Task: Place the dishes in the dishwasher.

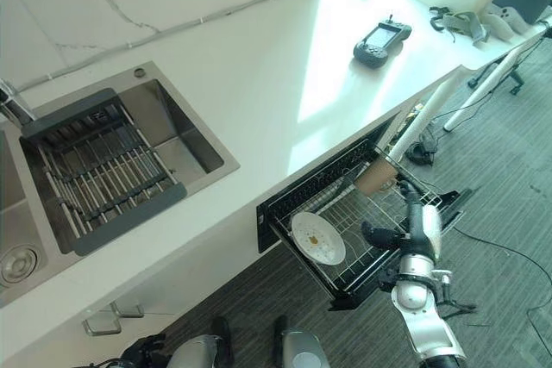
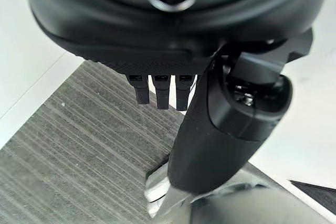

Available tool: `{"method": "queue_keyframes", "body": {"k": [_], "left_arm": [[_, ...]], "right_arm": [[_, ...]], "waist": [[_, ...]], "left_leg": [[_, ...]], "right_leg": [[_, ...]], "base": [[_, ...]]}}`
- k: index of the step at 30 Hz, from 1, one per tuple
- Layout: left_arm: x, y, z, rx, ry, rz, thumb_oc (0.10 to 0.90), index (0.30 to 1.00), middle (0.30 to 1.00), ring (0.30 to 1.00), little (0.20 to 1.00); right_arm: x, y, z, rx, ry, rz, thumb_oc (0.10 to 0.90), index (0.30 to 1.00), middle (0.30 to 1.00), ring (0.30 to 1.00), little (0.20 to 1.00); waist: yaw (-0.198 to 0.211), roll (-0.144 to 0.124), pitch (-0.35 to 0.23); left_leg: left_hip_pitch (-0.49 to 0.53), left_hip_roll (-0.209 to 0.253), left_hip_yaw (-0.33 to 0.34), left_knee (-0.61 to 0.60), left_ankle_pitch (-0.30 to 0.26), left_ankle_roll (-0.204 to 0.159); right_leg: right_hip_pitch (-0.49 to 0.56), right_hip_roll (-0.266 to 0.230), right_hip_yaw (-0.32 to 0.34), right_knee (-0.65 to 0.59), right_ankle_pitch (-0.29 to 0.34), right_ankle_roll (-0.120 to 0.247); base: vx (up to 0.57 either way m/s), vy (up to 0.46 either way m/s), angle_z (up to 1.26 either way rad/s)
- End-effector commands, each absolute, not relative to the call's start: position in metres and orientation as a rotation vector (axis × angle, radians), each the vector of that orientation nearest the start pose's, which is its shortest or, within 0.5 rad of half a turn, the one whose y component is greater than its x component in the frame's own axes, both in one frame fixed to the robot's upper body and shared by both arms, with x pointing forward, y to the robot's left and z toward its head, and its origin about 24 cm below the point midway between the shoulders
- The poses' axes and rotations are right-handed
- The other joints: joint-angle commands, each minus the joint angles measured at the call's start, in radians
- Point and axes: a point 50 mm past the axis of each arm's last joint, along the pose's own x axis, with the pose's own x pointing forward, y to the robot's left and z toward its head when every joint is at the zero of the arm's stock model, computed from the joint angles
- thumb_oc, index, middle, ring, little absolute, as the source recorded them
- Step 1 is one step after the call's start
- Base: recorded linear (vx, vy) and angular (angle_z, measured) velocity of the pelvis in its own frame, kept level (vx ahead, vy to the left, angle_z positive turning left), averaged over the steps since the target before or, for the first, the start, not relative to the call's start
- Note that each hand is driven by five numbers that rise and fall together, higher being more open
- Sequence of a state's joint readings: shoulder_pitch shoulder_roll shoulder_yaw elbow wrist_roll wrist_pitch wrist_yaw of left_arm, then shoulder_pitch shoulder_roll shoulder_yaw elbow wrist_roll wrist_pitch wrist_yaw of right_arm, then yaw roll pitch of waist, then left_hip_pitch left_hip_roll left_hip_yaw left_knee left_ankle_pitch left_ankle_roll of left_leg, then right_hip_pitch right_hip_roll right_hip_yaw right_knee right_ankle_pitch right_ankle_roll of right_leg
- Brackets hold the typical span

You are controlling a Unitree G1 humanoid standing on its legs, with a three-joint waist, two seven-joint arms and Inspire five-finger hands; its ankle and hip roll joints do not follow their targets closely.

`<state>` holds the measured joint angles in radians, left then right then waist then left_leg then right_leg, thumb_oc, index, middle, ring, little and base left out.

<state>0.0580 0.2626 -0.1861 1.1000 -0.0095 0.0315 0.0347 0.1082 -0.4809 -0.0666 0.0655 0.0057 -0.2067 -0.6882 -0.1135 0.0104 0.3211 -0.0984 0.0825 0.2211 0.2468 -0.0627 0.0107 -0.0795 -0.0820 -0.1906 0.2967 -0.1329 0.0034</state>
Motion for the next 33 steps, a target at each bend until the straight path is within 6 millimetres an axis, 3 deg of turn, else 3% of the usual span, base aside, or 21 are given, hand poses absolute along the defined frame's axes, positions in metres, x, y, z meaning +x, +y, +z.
{"method": "queue_keyframes", "body": {"k": [1,4,5,9,12,16,21,25,27,33], "left_arm": [[0.097,0.23,-0.155,0.308,1.117,0.001,0.8,0.9,0.9,0.9,0.9],[0.095,0.23,-0.156,0.276,1.133,0.012,0.8,0.9,0.9,0.9,0.9],[0.093,0.231,-0.157,0.263,1.145,0.016,0.8,0.9,0.9,0.9,0.9],[0.091,0.23,-0.158,0.254,1.155,0.012,0.8,0.9,0.9,0.9,0.9],[0.093,0.228,-0.158,0.258,1.149,0.001,0.8,0.9,0.9,0.9,0.9],[0.097,0.222,-0.158,0.262,1.136,-0.012,0.8,0.9,0.9,0.9,0.9],[0.104,0.216,-0.157,0.213,1.105,0.019,0.8,0.9,0.9,0.9,0.9],[0.113,0.213,-0.154,0.176,1.054,0.037,0.8,0.9,0.9,0.9,0.9],[0.115,0.216,-0.151,0.155,1.034,0.056,0.8,0.9,0.9,0.9,0.9],[0.123,0.222,-0.147,0.154,1.002,0.065,0.8,0.9,0.9,0.9,0.9]], "right_arm": [[0.21,-0.318,0.125,-0.293,-0.641,-1.136,0.8,0.9,0.9,0.9,0.9],[0.189,-0.345,0.11,-0.198,-0.57,-1.358,0.8,0.9,0.9,0.9,0.9],[0.178,-0.359,0.095,-0.172,-0.497,-1.463,0.8,0.9,0.9,0.9,0.9],[0.15,-0.38,0.057,-0.101,-0.315,-1.671,0.8,0.9,0.9,0.9,0.9],[0.133,-0.387,0.03,-0.13,-0.157,-1.741,0.8,0.9,0.9,0.9,0.9],[0.128,-0.385,0.005,-0.239,0.027,-1.674,0.8,0.9,0.9,0.9,0.9],[0.143,-0.374,-0.004,-0.448,0.086,-1.52,0.8,0.9,0.9,0.9,0.9],[0.176,-0.365,-0.003,-0.689,0.13,-1.21,0.8,0.9,0.9,0.9,0.9],[0.198,-0.355,-0.002,-0.778,0.13,-1.031,0.8,0.9,0.9,0.9,0.9],[0.233,-0.339,0.01,-0.801,0.072,-0.869,0.8,0.9,0.9,0.9,0.9]], "waist": [[-0.005,-0.032,-0.024],[-0.018,-0.025,-0.029],[-0.022,-0.022,-0.03],[-0.023,-0.013,-0.028],[-0.024,-0.003,-0.022],[-0.024,0.009,-0.011],[-0.012,0.038,0.031],[0.013,0.083,0.08],[0.048,0.094,0.114],[0.106,0.109,0.157]], "left_leg": [[0.043,0.052,-0.002,0.053,-0.164,-0.005],[0.047,0.053,0.002,0.053,-0.166,-0.007],[0.05,0.055,0.003,0.053,-0.166,-0.01],[0.051,0.057,-0.001,0.053,-0.161,-0.014],[0.05,0.058,-0.007,0.053,-0.155,-0.018],[0.05,0.053,-0.015,0.053,-0.149,-0.02],[0.035,0.048,-0.036,0.053,-0.129,-0.03],[-0.022,0.052,-0.066,0.053,-0.1,-0.048],[-0.06,0.046,-0.085,0.053,-0.087,-0.064],[-0.16,0.048,-0.11,0.053,-0.026,-0.079]], "right_leg": [[0.052,0.008,0.026,0.003,-0.096,0.048],[0.054,0.007,0.026,0.003,-0.098,0.046],[0.057,0.008,0.024,0.003,-0.099,0.043],[0.061,0.007,0.014,0.003,-0.1,0.034],[0.062,0.007,0.005,0.003,-0.099,0.026],[0.064,0.006,-0.004,0.003,-0.099,0.017],[0.063,0.005,-0.029,0.003,-0.099,-0.002],[0.049,0.008,-0.059,0.003,-0.104,-0.018],[0.028,-0.007,-0.07,0.072,-0.157,-0.025],[-0.054,-0.029,-0.091,0.213,-0.21,-0.043]], "base": [[0.01,0.023,-0.21],[0.01,0.01,-0.11],[0.01,-0.009,-0.03],[0.01,-0.038,-0.02],[0.0,-0.051,0.02],[0.0,-0.028,0.06],[-0.02,-0.027,0.13],[-0.07,-0.014,0.23],[-0.03,-0.064,0.59],[-0.05,-0.036,0.27]]}}
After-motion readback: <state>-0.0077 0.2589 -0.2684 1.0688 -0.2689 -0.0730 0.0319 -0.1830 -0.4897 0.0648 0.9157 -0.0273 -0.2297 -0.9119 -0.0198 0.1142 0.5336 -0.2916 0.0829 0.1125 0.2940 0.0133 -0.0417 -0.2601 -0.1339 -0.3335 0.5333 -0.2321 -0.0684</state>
